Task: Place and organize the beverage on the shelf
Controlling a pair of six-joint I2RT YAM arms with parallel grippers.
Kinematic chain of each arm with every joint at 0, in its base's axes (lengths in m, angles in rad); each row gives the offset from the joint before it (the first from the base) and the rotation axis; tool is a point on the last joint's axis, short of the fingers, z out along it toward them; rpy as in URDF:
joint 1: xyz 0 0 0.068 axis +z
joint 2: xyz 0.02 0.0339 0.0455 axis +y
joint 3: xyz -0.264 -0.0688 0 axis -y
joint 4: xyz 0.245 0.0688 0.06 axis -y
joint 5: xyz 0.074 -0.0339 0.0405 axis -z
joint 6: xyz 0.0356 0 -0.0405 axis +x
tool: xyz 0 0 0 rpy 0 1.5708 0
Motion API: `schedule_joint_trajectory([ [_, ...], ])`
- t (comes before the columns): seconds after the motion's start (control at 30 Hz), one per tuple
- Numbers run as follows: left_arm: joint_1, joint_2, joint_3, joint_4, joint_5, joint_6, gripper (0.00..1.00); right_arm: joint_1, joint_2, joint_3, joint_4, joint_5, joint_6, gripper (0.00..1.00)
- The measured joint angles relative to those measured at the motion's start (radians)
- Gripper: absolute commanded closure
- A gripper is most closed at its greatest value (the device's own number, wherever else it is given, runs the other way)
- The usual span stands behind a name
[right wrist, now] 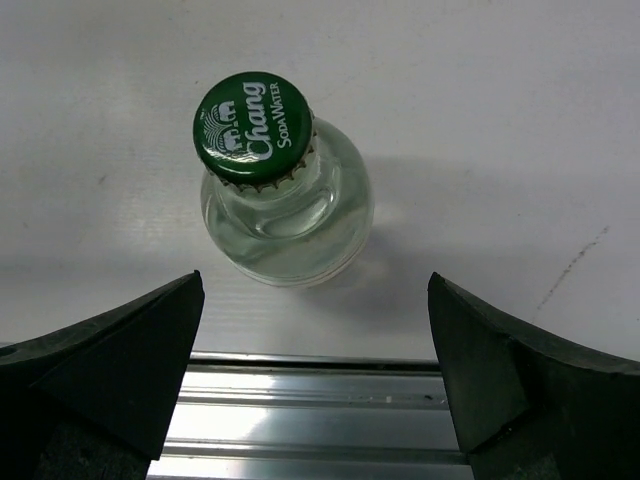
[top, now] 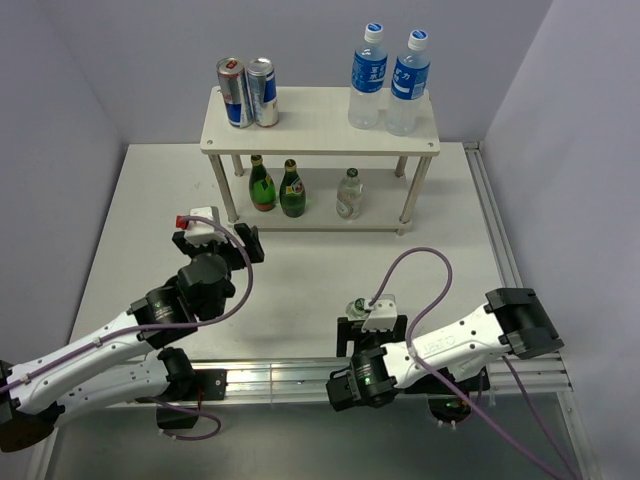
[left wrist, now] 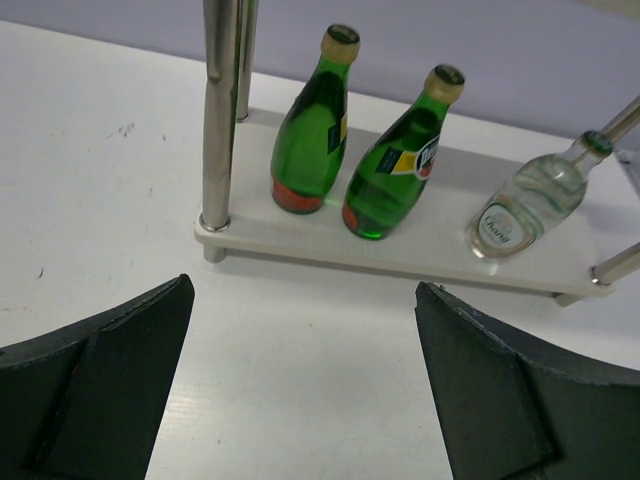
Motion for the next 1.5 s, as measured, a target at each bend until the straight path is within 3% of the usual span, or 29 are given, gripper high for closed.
schedule_joint_trajectory([
  [0.67, -0.001, 0.011, -0.077, 0.014, -0.050, -0.014, 0.01, -0.114, 0.191, -0.047, 0.121, 0.104, 0.006, 0.00],
  [0.87, -0.001, 0.012, -0.102, 0.025, -0.056, -0.013, 0.01, -0.180, 0.189, -0.116, 0.253, 0.138, 0.004, 0.01],
  [1.17, -0.001, 0.031, -0.109, 0.042, -0.069, -0.012, 0.01, -0.238, 0.193, -0.140, 0.390, 0.161, -0.072, 0.45],
  [1.23, 0.000, 0.031, -0.110, 0.047, -0.071, -0.011, 0.01, -0.238, 0.211, -0.130, 0.387, 0.167, -0.079, 0.65],
  [1.27, 0.000, 0.031, -0.110, 0.050, -0.072, -0.009, 0.01, -0.238, 0.216, -0.127, 0.387, 0.170, -0.081, 0.86],
  [1.3, -0.001, 0.031, -0.110, 0.052, -0.072, -0.008, 0.01, -0.238, 0.217, -0.126, 0.387, 0.171, -0.083, 0.99],
  [1.5, 0.000, 0.030, -0.114, 0.069, -0.079, 0.005, 0.01, -0.261, 0.217, -0.055, 0.312, 0.126, -0.068, 1.00],
])
